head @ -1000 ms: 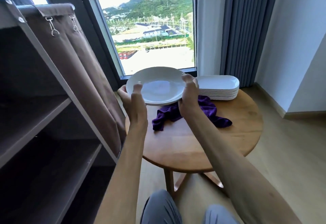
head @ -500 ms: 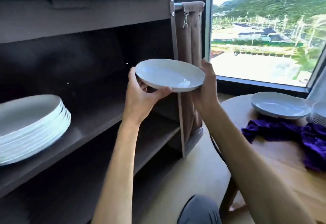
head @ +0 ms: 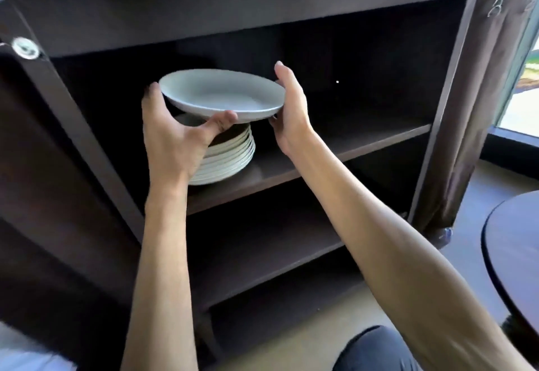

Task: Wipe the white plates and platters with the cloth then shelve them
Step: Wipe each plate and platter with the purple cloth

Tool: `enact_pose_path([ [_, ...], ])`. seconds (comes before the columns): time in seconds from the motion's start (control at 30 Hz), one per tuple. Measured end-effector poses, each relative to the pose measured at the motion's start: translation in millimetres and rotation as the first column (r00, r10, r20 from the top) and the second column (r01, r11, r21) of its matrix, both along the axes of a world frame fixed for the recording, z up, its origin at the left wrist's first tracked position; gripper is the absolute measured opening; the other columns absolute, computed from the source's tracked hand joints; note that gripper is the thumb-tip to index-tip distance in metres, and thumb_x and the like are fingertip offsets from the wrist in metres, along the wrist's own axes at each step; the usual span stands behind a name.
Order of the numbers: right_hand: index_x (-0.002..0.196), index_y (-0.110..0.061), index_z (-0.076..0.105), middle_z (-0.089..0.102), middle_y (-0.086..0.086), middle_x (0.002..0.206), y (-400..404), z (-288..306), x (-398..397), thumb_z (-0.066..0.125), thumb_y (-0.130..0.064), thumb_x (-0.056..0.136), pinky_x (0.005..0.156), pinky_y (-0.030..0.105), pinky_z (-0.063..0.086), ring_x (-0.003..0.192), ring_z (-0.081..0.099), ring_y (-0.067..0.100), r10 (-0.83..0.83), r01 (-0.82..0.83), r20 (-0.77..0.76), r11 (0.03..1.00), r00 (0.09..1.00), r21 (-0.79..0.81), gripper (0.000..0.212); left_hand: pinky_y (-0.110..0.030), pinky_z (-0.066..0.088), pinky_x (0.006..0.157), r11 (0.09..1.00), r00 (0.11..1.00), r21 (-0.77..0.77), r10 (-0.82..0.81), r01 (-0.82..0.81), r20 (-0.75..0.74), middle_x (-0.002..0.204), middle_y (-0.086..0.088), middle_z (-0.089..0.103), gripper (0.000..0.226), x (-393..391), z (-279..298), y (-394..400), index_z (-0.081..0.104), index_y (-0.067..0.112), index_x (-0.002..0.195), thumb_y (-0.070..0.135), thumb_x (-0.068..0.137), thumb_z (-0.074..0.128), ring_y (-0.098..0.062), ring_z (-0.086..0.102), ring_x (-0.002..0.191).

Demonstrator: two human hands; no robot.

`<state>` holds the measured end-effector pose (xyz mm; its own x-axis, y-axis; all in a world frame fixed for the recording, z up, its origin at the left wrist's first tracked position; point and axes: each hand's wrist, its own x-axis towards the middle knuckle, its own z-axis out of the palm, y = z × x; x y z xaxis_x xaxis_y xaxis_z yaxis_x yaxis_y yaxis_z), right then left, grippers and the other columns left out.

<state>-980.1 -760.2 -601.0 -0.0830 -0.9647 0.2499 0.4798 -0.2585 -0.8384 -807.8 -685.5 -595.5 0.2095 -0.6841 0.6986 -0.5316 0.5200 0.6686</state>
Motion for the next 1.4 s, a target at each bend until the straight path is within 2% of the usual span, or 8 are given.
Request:
enact_pose_path([
  [0.27,0.121,-0.013,0.059,0.068,0.007,0.122,-25,-13,55,0.075,-0.059,0.067,0.108,0.049,0.047,0.116,0.064,0.027,0.066,-0.044,-0.137,0.987,0.988,0.156,0.073,-0.024,0.049,0.105,0.982,0.964,0.182,0.1,-0.055,-0.248,0.125,0.005,0.066,0.107,47,-34,-19,0.056,0.009,0.132,0.068,0.048,0.088,-0.009,0.063,0.118],
  [0.5,0.082,-0.027,0.049,0.066,-0.004,0.091,-36,-27,53,0.075,-0.046,0.079,0.085,0.036,0.055,0.091,0.066,0.014,-0.019,0.051,-0.207,0.988,0.978,0.147,0.032,-0.035,0.034,0.121,0.978,0.945,0.207,0.086,-0.02,-0.317,0.156,-0.004,0.044,0.132,45,-50,-27,0.036,0.006,0.155,0.069,0.05,0.086,-0.015,0.043,0.144],
  [0.8,0.118,-0.012,0.058,0.066,0.003,0.117,-42,-34,59,0.072,-0.033,0.084,0.099,0.036,0.049,0.109,0.062,0.02,-0.027,0.061,-0.273,0.991,0.962,0.116,0.042,-0.035,0.026,0.125,0.968,0.954,0.25,0.1,-0.028,-0.281,0.165,-0.003,0.031,0.139,56,-60,-32,0.022,0.013,0.162,0.072,0.052,0.084,-0.014,0.031,0.15],
  [0.97,0.135,-0.005,0.055,0.066,0.005,0.116,-45,-37,63,0.068,-0.024,0.09,0.089,0.03,0.049,0.104,0.063,0.02,-0.056,0.095,-0.384,0.992,0.921,0.082,0.051,-0.032,0.022,0.126,0.976,0.955,0.214,0.109,-0.05,-0.275,0.168,0.003,0.024,0.122,55,-67,-30,0.019,0.02,0.164,0.058,0.066,0.081,-0.008,0.025,0.152],
  [1.1,0.128,-0.007,0.061,0.07,0.003,0.112,-34,-38,47,0.064,-0.031,0.094,0.096,0.036,0.052,0.104,0.065,0.019,-0.116,0.157,-0.427,0.986,0.897,0.061,0.042,-0.013,0.017,0.119,0.976,0.93,-0.02,0.202,-0.218,-0.307,0.167,-0.009,0.027,0.09,24,-67,-18,0.037,0.014,0.158,0.041,0.08,0.073,-0.015,0.023,0.154],
  [1.17,0.12,-0.007,0.066,0.068,-0.006,0.093,-18,-39,17,0.064,-0.032,0.093,0.086,0.03,0.052,0.092,0.065,0.011,-0.224,0.25,-0.478,0.968,0.85,-0.009,0.036,-0.03,0.033,0.118,0.903,0.913,-0.327,0.141,-0.277,-0.384,0.153,-0.014,0.047,0.056,-15,-74,-10,0.056,0.004,0.138,0.025,0.088,0.068,-0.023,0.041,0.145],
  [1.27,0.094,-0.014,0.073,0.075,-0.001,0.08,14,-48,-55,0.062,-0.017,0.093,0.084,0.035,0.059,0.079,0.073,0.017,-0.397,0.376,-0.482,0.915,0.781,-0.145,0.012,-0.034,0.049,0.091,0.854,0.912,-0.517,-0.164,-0.06,-0.376,0.123,-0.008,0.067,0.021,-106,-88,-4,0.062,0.011,0.109,0.008,0.089,0.058,-0.028,0.065,0.113],
  [1.4,0.083,-0.011,0.075,0.073,-0.003,0.067,78,-75,-179,0.06,-0.006,0.093,0.067,0.031,0.06,0.064,0.072,0.011,-0.688,0.693,-0.508,0.686,0.518,-0.223,0.019,-0.035,0.056,0.081,0.848,0.788,-0.181,-0.529,0.498,-0.315,0.102,0.004,0.071,0.015,-257,-110,24,0.066,0.016,0.099,0.009,0.089,0.058,-0.017,0.068,0.097],
])
